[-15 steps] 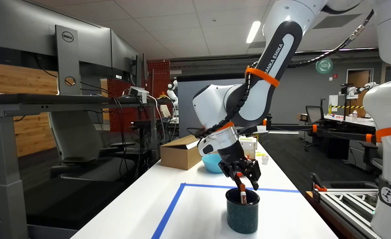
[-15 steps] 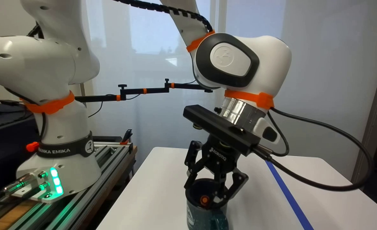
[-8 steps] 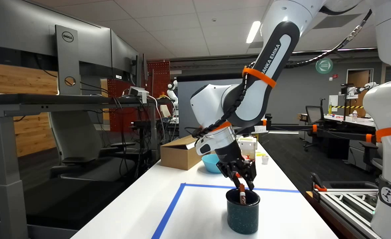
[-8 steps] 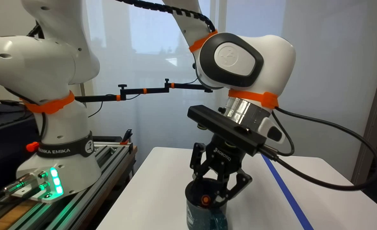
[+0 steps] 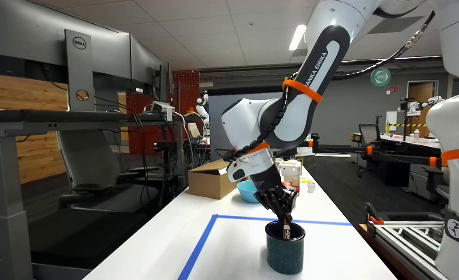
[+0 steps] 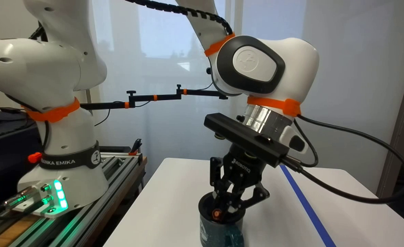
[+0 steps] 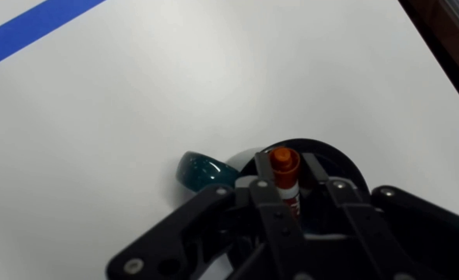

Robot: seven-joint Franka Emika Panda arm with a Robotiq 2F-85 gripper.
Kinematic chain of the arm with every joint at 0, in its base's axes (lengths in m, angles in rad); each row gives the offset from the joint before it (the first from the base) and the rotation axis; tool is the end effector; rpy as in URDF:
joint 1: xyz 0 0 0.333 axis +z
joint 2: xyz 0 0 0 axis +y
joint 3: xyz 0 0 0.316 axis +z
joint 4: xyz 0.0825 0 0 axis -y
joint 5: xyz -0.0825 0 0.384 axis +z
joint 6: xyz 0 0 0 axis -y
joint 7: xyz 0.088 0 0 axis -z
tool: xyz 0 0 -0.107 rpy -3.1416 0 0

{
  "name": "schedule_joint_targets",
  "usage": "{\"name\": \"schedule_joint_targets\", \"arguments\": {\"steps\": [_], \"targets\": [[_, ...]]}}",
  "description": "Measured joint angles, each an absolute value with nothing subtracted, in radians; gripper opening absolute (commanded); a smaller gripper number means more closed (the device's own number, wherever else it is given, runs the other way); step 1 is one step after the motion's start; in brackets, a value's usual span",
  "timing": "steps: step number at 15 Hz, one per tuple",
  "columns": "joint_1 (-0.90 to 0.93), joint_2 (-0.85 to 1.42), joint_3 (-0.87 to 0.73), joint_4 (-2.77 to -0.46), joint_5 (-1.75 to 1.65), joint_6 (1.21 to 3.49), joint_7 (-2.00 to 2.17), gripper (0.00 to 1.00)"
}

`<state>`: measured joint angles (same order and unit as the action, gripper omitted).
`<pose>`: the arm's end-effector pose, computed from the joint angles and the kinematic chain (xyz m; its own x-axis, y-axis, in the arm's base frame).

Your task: Remove the marker from the mug cup and place it on the table

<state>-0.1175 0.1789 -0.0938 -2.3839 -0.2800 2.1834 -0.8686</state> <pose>0.4473 -0.1076 0.2223 0.5754 0.7263 -0.3761 0.7212 -0.6674 -0.1854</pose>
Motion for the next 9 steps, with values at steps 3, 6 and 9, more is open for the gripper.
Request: {"name": "schedule_joint_targets", "arguments": {"steps": [3, 6, 9], "targets": [[-0.117, 0.179, -0.091, -2.381, -0.280, 2.183, -0.869, 0.05], [-0.117, 0.179, -0.090, -2.381, -0.280, 2.183, -0.869, 0.05], [-0.117, 0.176, -0.084, -2.379, -0.262, 2.180, -0.871, 0.05]]}}
